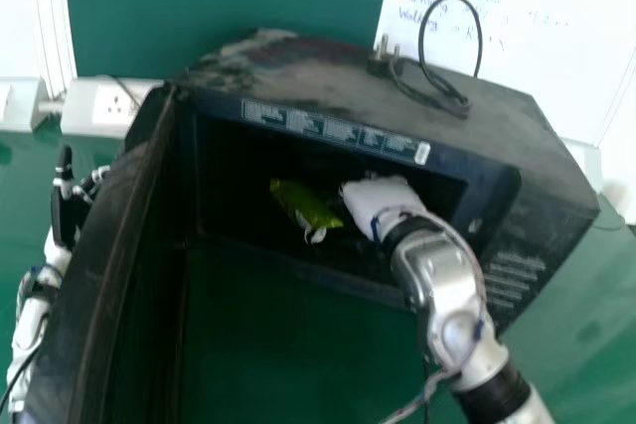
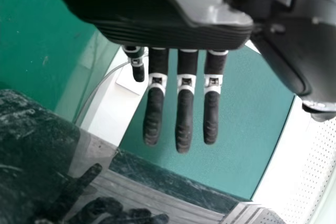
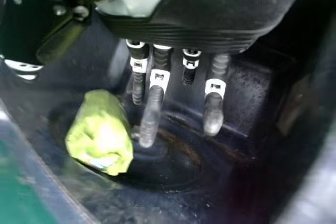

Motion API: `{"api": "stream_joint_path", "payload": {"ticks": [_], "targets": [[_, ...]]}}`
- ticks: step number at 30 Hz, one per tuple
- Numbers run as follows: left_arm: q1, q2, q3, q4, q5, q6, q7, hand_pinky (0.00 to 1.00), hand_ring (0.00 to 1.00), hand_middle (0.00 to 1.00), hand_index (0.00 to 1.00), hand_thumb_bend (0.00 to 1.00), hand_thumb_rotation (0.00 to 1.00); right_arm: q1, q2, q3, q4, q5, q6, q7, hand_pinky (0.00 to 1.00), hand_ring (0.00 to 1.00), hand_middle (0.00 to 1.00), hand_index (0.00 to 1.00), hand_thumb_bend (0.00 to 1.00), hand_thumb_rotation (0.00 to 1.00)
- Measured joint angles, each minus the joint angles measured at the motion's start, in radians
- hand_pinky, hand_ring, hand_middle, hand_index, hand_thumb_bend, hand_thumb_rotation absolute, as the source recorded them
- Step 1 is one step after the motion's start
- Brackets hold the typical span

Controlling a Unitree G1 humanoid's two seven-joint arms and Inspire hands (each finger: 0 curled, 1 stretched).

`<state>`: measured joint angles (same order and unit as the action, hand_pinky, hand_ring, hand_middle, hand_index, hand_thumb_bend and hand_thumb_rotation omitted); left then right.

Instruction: Put biscuit inside oven

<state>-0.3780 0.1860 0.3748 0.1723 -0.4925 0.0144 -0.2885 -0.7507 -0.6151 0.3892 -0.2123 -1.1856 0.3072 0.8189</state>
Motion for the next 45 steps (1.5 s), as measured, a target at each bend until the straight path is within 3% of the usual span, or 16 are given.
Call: {"api": "stream_joint_path", "payload": {"ticks": [7,9,11,13,15,16,18,24,28,34,37,45], "targets": [[-0.003,0.002,0.003,0.01,0.0,-0.002,-0.005,0.24,0.3,0.39,0.49,0.52,0.08,0.16,-0.075,-0.177,-0.288,0.111,-0.043,0.087,0.27,0.39,0.55,0.78,0.92,0.62],[-0.004,0.003,0.005,0.015,0.0,-0.002,-0.008,0.24,0.3,0.39,0.49,0.52,0.08,0.203,-0.094,-0.234,-0.349,0.149,-0.058,0.088,0.35,0.5,0.64,0.8,0.93,0.63],[-0.004,0.004,0.006,0.022,0.0,-0.002,-0.011,0.23,0.3,0.39,0.49,0.52,0.08,0.244,-0.104,-0.297,-0.41,0.18,-0.061,0.089,0.37,0.5,0.62,0.8,0.91,0.61],[-0.004,0.005,0.007,0.028,-0.001,-0.002,-0.013,0.23,0.29,0.38,0.49,0.52,0.08,0.28,-0.108,-0.36,-0.462,0.223,-0.06,0.094,0.3,0.41,0.58,0.8,0.87,0.62],[-0.004,0.006,0.008,0.029,-0.001,-0.002,-0.015,0.23,0.29,0.38,0.49,0.52,0.08,0.309,-0.127,-0.418,-0.505,0.264,-0.055,0.126,0.31,0.45,0.64,0.82,0.87,0.68],[-0.004,0.006,0.009,0.03,-0.001,-0.002,-0.016,0.23,0.29,0.38,0.49,0.52,0.08,0.322,-0.143,-0.451,-0.525,0.291,-0.053,0.147,0.37,0.54,0.69,0.82,0.87,0.71],[-0.004,0.009,0.011,0.032,-0.002,-0.006,-0.019,0.23,0.29,0.38,0.49,0.52,0.08,0.348,-0.183,-0.531,-0.56,0.376,-0.052,0.195,0.44,0.62,0.75,0.83,0.89,0.73],[-0.005,0.017,0.016,0.036,-0.001,-0.014,-0.028,0.23,0.29,0.38,0.49,0.52,0.08,0.401,-0.267,-0.778,-0.634,0.661,-0.03,0.303,0.54,0.68,0.75,0.83,0.92,0.73],[-0.004,0.019,0.023,0.042,-0.002,-0.035,-0.046,0.23,0.3,0.39,0.49,0.52,0.08,0.446,-0.293,-0.938,-0.653,0.815,-0.005,0.323,0.57,0.69,0.76,0.83,0.89,0.63],[0.003,0.02,0.016,0.045,0.013,-0.135,-0.11,0.25,0.31,0.39,0.49,0.52,0.09,0.524,-0.304,-1.103,-0.642,0.918,0.033,0.311,0.57,0.71,0.79,0.84,0.8,0.58],[0.01,0.02,-0.004,0.044,0.041,-0.203,-0.148,0.26,0.31,0.4,0.49,0.52,0.09,0.545,-0.329,-1.151,-0.635,0.932,0.09,0.302,0.57,0.7,0.8,0.86,0.77,0.54],[0.032,0.023,-0.041,0.038,0.103,-0.34,-0.199,0.29,0.33,0.4,0.49,0.52,0.09,0.612,-0.34,-1.239,-0.586,1.014,0.075,0.227,0.55,0.67,0.75,0.85,0.79,0.54]]}}
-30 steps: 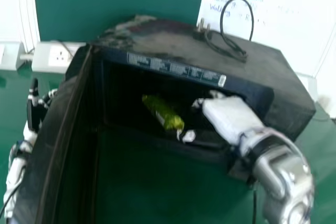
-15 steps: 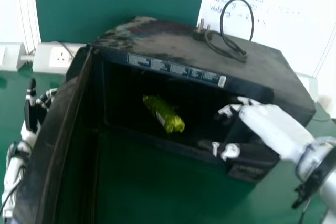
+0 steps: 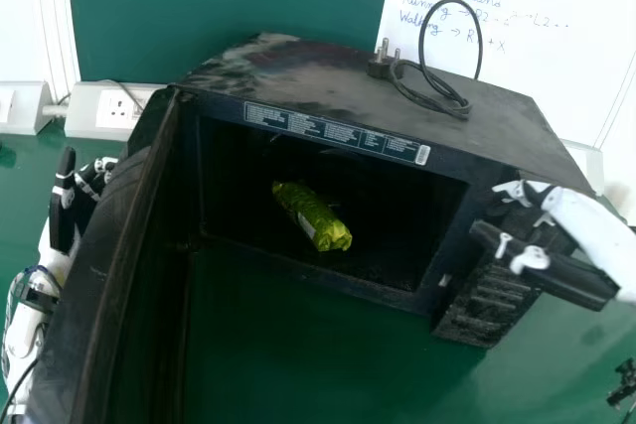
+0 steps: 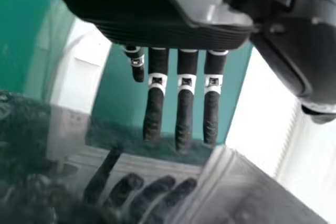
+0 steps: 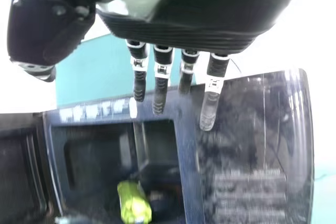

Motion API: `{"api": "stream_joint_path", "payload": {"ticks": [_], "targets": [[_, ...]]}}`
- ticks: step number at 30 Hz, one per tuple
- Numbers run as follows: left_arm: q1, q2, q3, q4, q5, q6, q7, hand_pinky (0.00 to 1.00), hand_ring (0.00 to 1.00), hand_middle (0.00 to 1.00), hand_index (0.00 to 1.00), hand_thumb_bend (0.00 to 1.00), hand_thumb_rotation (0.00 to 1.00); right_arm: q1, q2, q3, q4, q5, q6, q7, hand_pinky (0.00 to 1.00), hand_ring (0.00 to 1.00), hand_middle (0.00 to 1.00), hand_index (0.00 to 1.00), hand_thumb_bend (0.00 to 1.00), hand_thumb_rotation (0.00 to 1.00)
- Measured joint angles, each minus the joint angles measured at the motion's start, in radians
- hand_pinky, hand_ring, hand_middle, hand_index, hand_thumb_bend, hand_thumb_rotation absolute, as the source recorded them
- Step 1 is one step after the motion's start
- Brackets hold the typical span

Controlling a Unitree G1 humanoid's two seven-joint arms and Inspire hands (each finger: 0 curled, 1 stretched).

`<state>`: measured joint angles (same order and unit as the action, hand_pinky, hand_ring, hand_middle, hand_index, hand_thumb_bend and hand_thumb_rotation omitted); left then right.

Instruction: Put biscuit inside oven

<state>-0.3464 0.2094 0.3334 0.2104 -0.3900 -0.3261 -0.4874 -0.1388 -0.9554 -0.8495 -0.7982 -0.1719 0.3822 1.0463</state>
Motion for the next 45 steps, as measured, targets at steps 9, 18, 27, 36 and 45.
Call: {"api": "stream_joint_path", "payload": {"ticks": [9,18,27,36,45], "targets": [[0.021,0.04,-0.045,0.017,0.109,-0.179,-0.028,0.31,0.37,0.43,0.5,0.52,0.08,0.06,-0.011,-0.048,0.047,0.027,-0.033,-0.074,0.57,0.67,0.74,0.84,0.85,0.57],[0.021,0.083,-0.074,0.071,0.202,-0.3,0.001,0.3,0.35,0.43,0.5,0.52,0.09,0.087,-0.048,-0.049,0.041,0.045,0.005,-0.103,0.58,0.69,0.75,0.84,0.87,0.56],[0.028,0.113,-0.112,0.07,0.275,-0.327,0.047,0.36,0.35,0.4,0.62,0.88,0.19,0.096,-0.072,-0.048,0.036,0.05,0.038,-0.116,0.58,0.67,0.74,0.83,0.86,0.56],[0.03,0.121,-0.147,0.071,0.307,-0.359,0.059,0.41,0.38,0.4,0.62,0.88,0.11,0.115,-0.077,-0.049,0.036,0.054,0.033,-0.142,0.56,0.66,0.73,0.83,0.83,0.56],[0.03,0.141,-0.157,0.081,0.331,-0.377,0.079,0.42,0.38,0.41,0.62,0.87,0.13,0.126,-0.077,-0.049,0.036,0.066,0.033,-0.161,0.58,0.68,0.75,0.82,0.79,0.53]]}}
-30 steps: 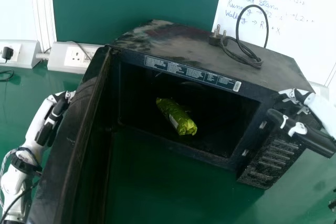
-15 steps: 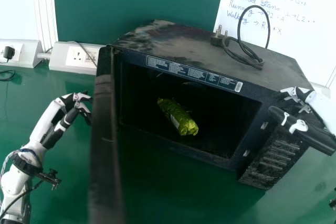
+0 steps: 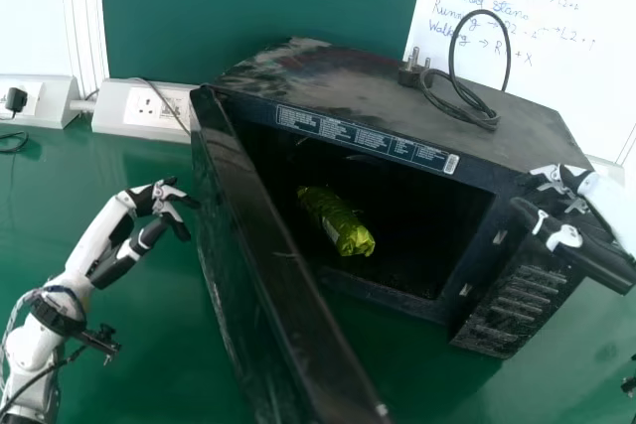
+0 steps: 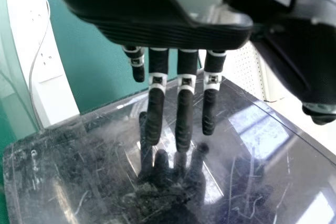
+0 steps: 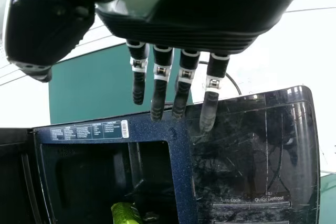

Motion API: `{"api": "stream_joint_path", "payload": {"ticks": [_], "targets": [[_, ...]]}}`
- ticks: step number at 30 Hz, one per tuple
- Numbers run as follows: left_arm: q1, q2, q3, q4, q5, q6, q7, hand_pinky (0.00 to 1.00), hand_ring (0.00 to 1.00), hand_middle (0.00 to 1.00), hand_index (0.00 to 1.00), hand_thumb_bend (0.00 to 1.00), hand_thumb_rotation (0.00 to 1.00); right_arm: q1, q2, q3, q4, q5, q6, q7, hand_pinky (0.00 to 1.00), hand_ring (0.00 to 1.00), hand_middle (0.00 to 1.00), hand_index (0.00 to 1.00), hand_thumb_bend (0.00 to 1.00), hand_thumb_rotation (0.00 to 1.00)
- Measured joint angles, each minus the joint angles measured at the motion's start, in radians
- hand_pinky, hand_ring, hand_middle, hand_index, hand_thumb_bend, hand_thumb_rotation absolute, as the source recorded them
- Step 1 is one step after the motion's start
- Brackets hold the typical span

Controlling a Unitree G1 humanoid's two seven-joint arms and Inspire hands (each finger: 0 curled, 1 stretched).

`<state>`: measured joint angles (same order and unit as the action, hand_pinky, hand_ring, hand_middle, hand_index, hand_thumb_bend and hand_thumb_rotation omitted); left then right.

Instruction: Put biscuit inside oven

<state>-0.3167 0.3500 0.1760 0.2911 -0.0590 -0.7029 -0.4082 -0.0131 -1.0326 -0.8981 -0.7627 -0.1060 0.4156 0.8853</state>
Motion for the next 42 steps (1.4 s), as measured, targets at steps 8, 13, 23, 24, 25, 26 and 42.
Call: {"api": "stream_joint_path", "payload": {"ticks": [8,13,23,24,25,26,42], "targets": [[0.0,0.007,-0.007,0.007,0.006,-0.013,0.008,0.39,0.37,0.41,0.63,0.86,0.14,0.01,-0.011,0.0,-0.008,0.0,0.009,-0.007,0.58,0.69,0.75,0.83,0.83,0.53],[-0.002,0.015,-0.019,0.04,-0.001,-0.018,-0.004,0.4,0.37,0.4,0.63,0.84,0.15,0.012,-0.022,0.0,-0.013,0.0,0.031,-0.009,0.58,0.7,0.76,0.84,0.85,0.53],[-0.01,0.076,-0.088,-0.015,0.069,0.032,-0.033,0.29,0.32,0.4,0.64,0.82,0.16,0.021,-0.029,0.0,-0.012,0.001,0.038,-0.021,0.57,0.69,0.75,0.83,0.84,0.54],[-0.009,0.084,-0.095,-0.038,0.084,0.048,-0.032,0.29,0.32,0.4,0.64,0.82,0.15,0.023,-0.029,0.0,-0.012,0.001,0.039,-0.024,0.57,0.68,0.75,0.83,0.84,0.53],[-0.009,0.09,-0.105,-0.058,0.098,0.059,-0.032,0.28,0.31,0.4,0.64,0.82,0.15,0.025,-0.029,0.0,-0.012,0.001,0.04,-0.028,0.57,0.68,0.75,0.83,0.83,0.53],[-0.008,0.091,-0.114,-0.075,0.116,0.068,-0.026,0.27,0.31,0.4,0.65,0.81,0.16,0.026,-0.029,0.0,-0.012,0.0,0.042,-0.03,0.57,0.68,0.75,0.83,0.83,0.52],[-0.007,0.09,-0.19,-0.121,0.253,0.129,0.044,0.23,0.27,0.37,0.75,0.76,0.1,0.027,-0.03,0.0,-0.016,0.001,0.059,-0.036,0.59,0.7,0.76,0.83,0.86,0.54]]}}
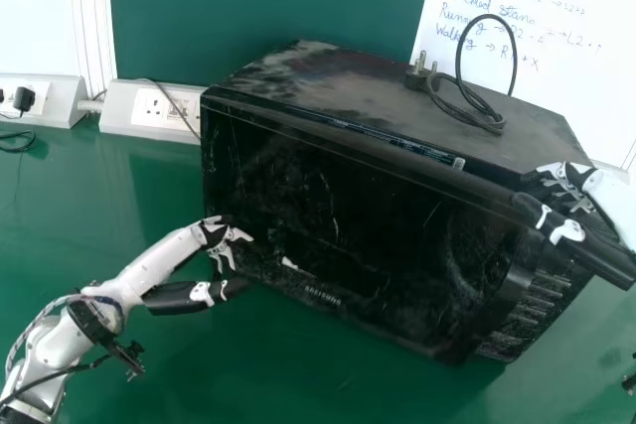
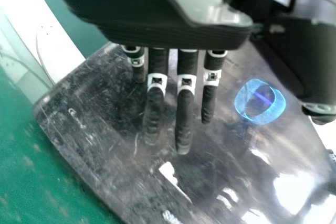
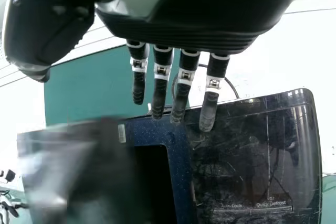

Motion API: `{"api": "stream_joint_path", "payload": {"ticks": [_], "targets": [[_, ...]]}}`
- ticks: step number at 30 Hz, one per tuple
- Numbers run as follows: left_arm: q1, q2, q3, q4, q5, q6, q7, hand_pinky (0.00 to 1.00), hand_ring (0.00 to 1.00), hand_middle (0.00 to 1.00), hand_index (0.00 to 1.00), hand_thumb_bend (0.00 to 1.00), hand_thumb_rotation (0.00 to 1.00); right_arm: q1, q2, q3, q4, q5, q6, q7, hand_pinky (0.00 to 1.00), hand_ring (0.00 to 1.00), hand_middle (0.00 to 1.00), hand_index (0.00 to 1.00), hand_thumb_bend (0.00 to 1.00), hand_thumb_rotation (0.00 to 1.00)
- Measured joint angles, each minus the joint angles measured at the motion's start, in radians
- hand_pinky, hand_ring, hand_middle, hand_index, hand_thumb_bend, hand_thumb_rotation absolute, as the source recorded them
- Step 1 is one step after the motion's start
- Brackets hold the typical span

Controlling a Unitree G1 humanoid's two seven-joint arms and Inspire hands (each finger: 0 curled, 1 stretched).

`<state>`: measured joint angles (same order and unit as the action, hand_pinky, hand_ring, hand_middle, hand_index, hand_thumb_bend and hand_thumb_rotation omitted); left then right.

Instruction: Put biscuit inside oven

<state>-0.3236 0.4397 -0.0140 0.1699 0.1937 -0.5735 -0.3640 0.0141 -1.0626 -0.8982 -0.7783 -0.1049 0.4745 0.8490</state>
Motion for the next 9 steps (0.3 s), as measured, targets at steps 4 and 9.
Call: {"api": "stream_joint_path", "payload": {"ticks": [4,9], "targets": [[0.0,0.0,0.0,0.002,0.003,0.007,0.022,0.23,0.27,0.37,0.76,0.76,0.08,0.0,0.0,0.0,-0.004,0.0,0.013,0.0,0.59,0.7,0.76,0.83,0.86,0.54],[0.0,0.001,0.0,0.001,0.004,0.012,0.039,0.23,0.27,0.37,0.77,0.77,0.07,0.001,0.0,0.0,-0.004,0.0,0.014,0.0,0.59,0.7,0.75,0.83,0.86,0.54]]}}
